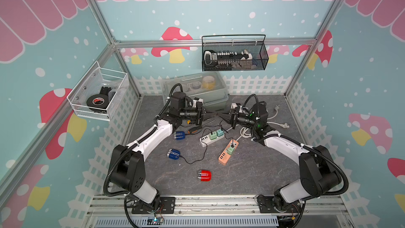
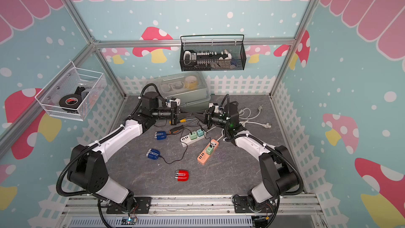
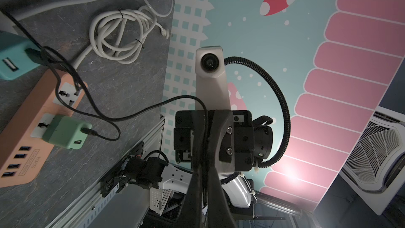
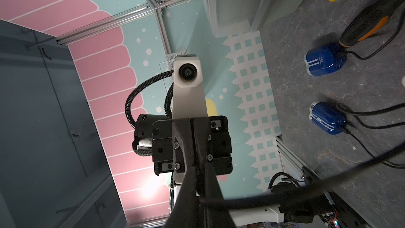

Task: Charge the electric shaver
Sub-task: Pick up the charging cable from the center of the board.

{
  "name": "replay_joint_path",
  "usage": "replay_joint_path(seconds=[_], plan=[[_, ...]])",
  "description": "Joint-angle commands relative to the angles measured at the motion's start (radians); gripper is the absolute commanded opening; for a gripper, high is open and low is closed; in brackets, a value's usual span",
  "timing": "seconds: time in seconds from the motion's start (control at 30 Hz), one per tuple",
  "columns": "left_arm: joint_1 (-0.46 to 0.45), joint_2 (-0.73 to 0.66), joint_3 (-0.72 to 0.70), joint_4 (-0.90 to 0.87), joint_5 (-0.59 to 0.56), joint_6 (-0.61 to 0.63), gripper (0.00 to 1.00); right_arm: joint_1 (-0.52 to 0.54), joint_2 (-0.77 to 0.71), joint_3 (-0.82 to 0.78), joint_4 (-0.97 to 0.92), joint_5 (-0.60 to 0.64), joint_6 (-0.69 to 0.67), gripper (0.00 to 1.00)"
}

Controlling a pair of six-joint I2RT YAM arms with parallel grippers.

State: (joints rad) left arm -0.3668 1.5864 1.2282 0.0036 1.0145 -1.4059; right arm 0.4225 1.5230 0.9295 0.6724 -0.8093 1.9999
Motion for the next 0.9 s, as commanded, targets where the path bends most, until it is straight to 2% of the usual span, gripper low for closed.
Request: replay_joint_path(seconds=[0.0,0.07,0.1,0.17,0.23,0.3,0.43,0.53,0.6,0.67,0.77,0.87], plan=[[-0.009,0.013,0.017,-0.011,0.009,0.024,0.00,-0.001,-0.004,0.013,0.058,-0.014,0.019,0.02],[-0.010,0.011,0.031,-0.048,-0.011,0.046,0.02,-0.001,-0.011,0.006,0.058,-0.008,0.015,0.00],[-0.010,0.005,0.038,-0.074,-0.030,0.059,0.11,-0.001,-0.016,0.000,0.058,0.004,0.011,0.00],[-0.010,-0.015,0.049,-0.157,-0.089,0.090,0.38,-0.001,-0.028,-0.019,0.048,0.029,-0.008,0.00],[-0.009,-0.047,0.044,-0.232,-0.164,0.110,0.49,0.000,-0.039,-0.036,0.040,0.056,-0.040,0.00],[-0.010,-0.089,0.016,-0.281,-0.241,0.098,0.53,-0.001,-0.050,-0.048,0.034,0.081,-0.066,0.00],[-0.017,-0.224,-0.102,-0.367,-0.448,0.003,0.53,-0.001,-0.065,-0.070,0.007,0.106,-0.127,0.00],[-0.089,-0.345,-0.214,-0.443,-0.650,-0.128,0.49,-0.001,-0.105,-0.100,-0.058,0.158,-0.207,0.00],[-0.163,-0.395,-0.244,-0.648,-0.772,-0.283,0.49,-0.001,-0.146,-0.126,-0.111,0.221,-0.276,0.00],[-0.251,-0.440,-0.313,-0.745,-0.822,-0.480,0.48,-0.001,-0.179,-0.147,-0.163,0.266,-0.340,0.00],[-0.406,-0.503,-0.429,-0.763,-0.869,-0.771,0.47,-0.001,-0.197,-0.183,-0.164,0.300,-0.374,0.00],[-0.526,-0.499,-0.448,-0.851,-0.881,-0.958,0.50,0.000,-0.203,-0.202,-0.164,0.291,-0.392,0.00]])
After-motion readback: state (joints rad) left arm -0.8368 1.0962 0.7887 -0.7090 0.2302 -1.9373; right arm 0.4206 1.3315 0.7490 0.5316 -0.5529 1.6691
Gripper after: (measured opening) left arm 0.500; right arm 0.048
